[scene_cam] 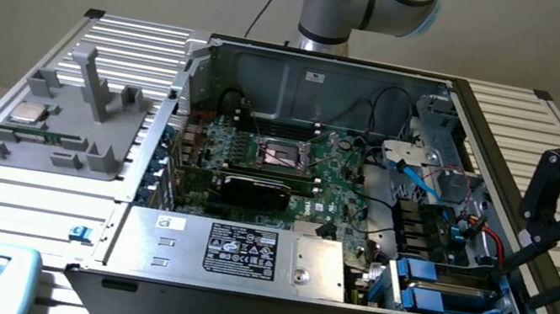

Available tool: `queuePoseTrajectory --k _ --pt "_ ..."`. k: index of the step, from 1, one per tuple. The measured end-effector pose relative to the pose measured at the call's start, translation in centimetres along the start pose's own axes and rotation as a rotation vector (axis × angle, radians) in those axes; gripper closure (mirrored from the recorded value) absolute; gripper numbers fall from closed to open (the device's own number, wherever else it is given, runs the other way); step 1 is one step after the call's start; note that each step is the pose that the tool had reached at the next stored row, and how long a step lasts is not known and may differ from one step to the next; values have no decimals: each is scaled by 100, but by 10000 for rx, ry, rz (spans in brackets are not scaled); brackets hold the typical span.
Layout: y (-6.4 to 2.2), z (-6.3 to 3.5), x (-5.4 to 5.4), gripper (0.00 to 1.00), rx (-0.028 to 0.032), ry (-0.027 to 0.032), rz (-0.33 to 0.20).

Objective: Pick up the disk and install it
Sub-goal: 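Insert the first disk wire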

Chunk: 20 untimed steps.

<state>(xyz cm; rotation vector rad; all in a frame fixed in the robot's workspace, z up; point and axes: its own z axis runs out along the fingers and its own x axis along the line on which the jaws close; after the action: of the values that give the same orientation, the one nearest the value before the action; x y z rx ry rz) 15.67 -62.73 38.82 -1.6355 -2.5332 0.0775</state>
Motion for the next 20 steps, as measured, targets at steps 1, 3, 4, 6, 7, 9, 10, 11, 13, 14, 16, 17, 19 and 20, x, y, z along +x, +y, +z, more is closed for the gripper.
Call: queuePoseTrajectory --k 1,3,4,6,7,9,10,11,13,14,16,17,19,20 --pt "-1 12 -6 62 -9 21 -28" --pt "-2 35 -17 62 -26 62 -85" --pt "0 45 -18 62 -31 74 -120" --pt "-1 45 -18 62 -29 71 -134" --pt "-1 45 -18 62 -28 70 -137" --pt "-2 49 -23 62 -89 206 -189" --pt "-2 56 -27 62 -125 287 -212" --pt "-3 61 -30 62 -152 344 -231" --pt "-5 74 -38 62 -205 465 -285" --pt "-6 82 -43 62 -224 508 -311" --pt "-7 103 -56 62 -246 559 -362" --pt "-6 117 -62 62 -254 579 -392" --pt "-2 140 -72 62 -265 610 -454" --pt "0 152 -77 62 -271 628 -486"
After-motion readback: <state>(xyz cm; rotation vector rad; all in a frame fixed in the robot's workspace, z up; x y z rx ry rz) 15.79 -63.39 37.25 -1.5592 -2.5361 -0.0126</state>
